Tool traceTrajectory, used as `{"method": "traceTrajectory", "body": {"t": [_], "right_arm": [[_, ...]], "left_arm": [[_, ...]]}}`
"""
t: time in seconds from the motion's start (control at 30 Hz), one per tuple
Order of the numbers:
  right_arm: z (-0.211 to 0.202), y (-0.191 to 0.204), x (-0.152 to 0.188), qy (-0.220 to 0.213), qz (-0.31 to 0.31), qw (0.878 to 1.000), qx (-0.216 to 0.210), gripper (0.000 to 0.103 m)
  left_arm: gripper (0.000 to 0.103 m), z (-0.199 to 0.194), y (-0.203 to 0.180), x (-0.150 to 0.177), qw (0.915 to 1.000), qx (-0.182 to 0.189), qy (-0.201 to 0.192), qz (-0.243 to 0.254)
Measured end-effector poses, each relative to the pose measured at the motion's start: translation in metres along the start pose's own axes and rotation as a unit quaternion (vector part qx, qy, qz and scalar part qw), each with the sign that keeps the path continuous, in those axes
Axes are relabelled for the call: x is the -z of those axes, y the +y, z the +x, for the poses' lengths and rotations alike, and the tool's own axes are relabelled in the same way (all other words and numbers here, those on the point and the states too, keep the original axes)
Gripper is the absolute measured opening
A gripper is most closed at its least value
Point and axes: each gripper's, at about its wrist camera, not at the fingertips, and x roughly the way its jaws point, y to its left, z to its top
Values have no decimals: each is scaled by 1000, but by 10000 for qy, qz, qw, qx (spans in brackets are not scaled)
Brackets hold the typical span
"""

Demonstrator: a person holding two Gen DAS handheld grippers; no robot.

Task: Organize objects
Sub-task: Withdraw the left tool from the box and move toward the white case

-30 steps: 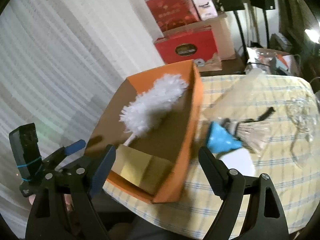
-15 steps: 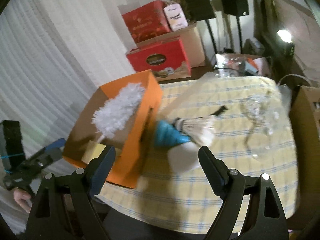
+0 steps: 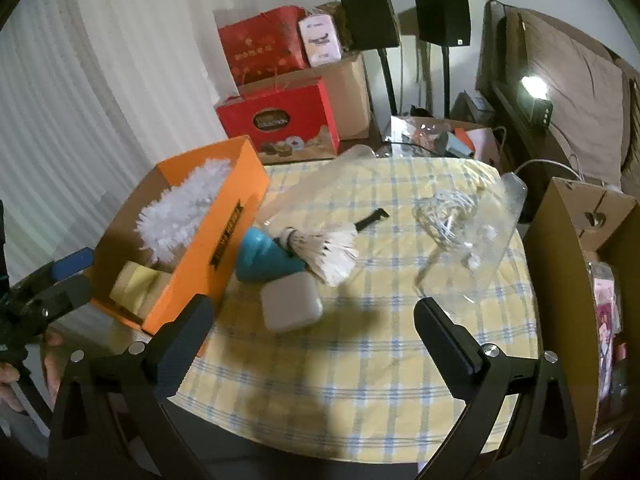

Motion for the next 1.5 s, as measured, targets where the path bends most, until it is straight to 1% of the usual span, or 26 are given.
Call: {"method": "traceTrajectory", "body": {"t": [0.17,0.3,0.43,0.57,0.67,0.73,0.9,1.03,1.23,1.33,1.5], "right_arm": [[-3,-18,5,-22,-11,9996,268,102],[-1,-39,11,41,161,9993,336,102],[-2,-55,16,63,231,9986,463,101],[-3,-66,24,83,280,9979,570,101],[-3,-74,31,75,396,9979,515,101],[-3,-77,35,44,435,9982,409,98],[4,-67,40,74,274,9992,272,95],[17,-48,40,137,21,9998,121,90],[39,-20,39,200,-302,9993,-113,87],[52,-7,38,230,-475,9985,-171,83],[74,11,35,239,-767,9967,-148,83]], "left_arm": [[103,11,-23,4,9996,27,-28,289],[103,23,-43,8,9985,181,-70,507],[103,34,-60,15,9973,295,10,668],[103,44,-75,23,9967,413,78,700],[103,47,-81,30,9966,482,72,667],[103,48,-80,33,9968,525,88,598],[103,48,-71,37,9979,499,164,389],[103,43,-61,38,9986,439,197,199],[103,29,-51,35,9995,250,171,74],[103,24,-45,34,9998,156,145,48],[103,23,-32,34,9998,102,132,-132]]}}
